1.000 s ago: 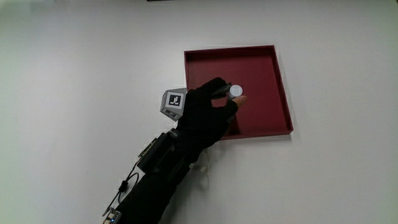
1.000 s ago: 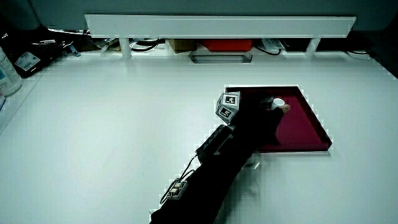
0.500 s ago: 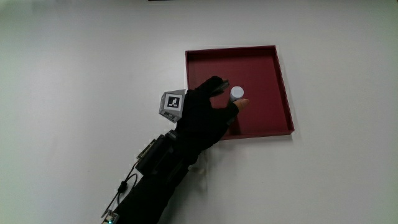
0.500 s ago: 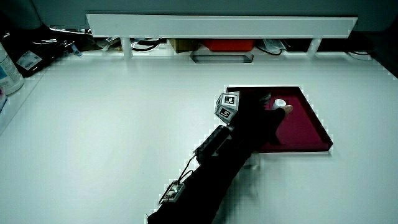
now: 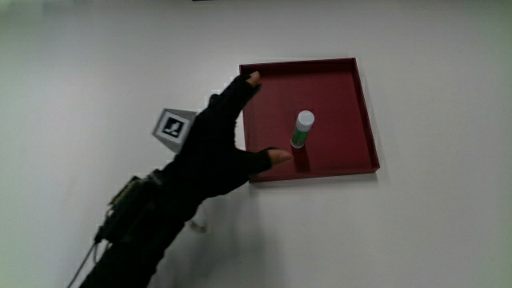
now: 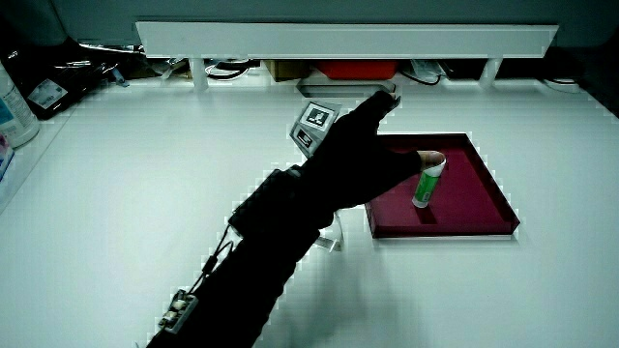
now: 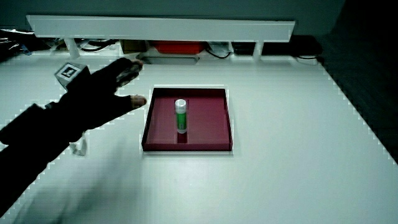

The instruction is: Place glue stick

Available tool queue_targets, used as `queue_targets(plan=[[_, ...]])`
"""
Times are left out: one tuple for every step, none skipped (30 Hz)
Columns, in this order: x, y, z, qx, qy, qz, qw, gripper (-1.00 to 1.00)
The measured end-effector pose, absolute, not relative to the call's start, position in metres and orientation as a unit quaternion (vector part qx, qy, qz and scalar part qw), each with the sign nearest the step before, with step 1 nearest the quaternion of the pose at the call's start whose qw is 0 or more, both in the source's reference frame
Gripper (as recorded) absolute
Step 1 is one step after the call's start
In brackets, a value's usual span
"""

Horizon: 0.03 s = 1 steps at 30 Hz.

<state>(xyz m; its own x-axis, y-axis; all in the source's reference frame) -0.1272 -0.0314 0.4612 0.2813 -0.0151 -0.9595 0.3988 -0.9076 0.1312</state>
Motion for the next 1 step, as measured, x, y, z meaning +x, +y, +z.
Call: queue_targets(plan=[[-0.1245,-0.0278,0.433,0.729,0.09,-0.642,0.221,-1.0]])
